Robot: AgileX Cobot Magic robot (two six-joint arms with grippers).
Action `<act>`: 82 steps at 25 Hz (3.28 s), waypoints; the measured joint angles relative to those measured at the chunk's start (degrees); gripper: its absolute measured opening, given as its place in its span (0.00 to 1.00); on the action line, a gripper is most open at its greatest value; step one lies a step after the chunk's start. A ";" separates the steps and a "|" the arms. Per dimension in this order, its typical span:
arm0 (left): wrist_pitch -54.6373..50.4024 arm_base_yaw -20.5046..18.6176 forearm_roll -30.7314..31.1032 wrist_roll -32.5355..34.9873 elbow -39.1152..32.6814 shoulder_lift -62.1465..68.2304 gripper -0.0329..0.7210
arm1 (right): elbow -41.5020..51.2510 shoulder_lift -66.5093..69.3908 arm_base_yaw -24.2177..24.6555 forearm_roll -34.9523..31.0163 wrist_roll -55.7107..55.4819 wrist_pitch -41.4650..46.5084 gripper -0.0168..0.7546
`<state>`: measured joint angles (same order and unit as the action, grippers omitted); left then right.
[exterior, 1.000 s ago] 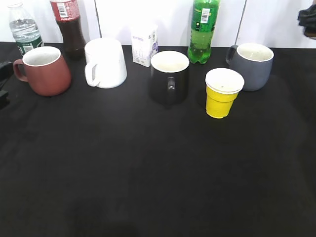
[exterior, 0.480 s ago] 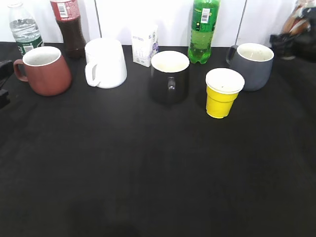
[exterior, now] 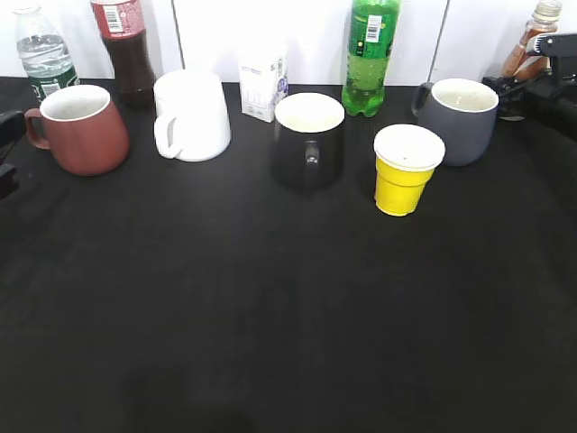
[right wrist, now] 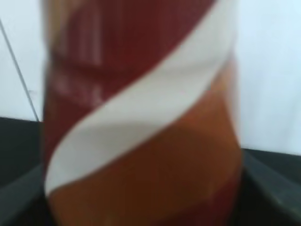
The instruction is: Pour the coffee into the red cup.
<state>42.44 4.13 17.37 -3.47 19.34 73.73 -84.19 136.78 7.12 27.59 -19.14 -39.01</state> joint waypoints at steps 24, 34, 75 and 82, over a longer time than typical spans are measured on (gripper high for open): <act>1.19 0.00 0.74 -0.65 0.00 0.00 0.44 | 21.07 -16.18 0.79 0.94 2.56 2.79 0.79; -50.36 12.42 -1.55 -2.34 16.88 0.00 0.44 | 25.31 -43.20 -13.96 0.78 -1.81 61.60 0.77; -103.54 14.60 -16.73 0.22 10.79 -56.37 0.67 | 55.38 -121.86 -28.00 -26.44 18.11 99.30 0.76; -103.54 14.60 -16.84 0.22 10.79 -56.37 0.67 | 55.38 -121.86 -28.00 -26.44 18.11 99.13 0.76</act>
<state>-61.10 18.73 0.53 -3.25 30.13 17.36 -28.80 14.92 -20.88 1.14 -1.03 60.12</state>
